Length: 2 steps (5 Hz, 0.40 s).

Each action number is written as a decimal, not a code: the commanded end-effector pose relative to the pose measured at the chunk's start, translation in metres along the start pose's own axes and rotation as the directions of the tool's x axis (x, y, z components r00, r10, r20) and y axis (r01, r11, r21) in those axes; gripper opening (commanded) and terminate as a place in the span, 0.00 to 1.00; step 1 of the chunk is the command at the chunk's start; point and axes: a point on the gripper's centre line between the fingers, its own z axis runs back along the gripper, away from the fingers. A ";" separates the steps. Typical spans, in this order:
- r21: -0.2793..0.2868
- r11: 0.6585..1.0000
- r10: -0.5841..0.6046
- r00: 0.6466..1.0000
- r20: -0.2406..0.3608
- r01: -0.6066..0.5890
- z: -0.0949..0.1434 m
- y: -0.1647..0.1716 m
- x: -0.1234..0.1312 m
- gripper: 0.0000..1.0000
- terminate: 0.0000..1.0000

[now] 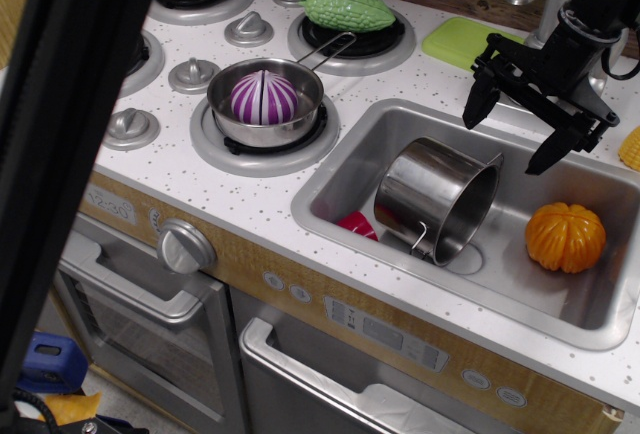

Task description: Flip pot upright in sink

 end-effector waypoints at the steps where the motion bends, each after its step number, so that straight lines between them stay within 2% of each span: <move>1: 0.000 1.000 0.000 1.000 0.000 0.000 0.000 0.000 0.000 1.00 0.00; 2: 0.115 0.993 -0.025 0.999 0.035 0.021 -0.001 -0.003 -0.002 1.00 0.00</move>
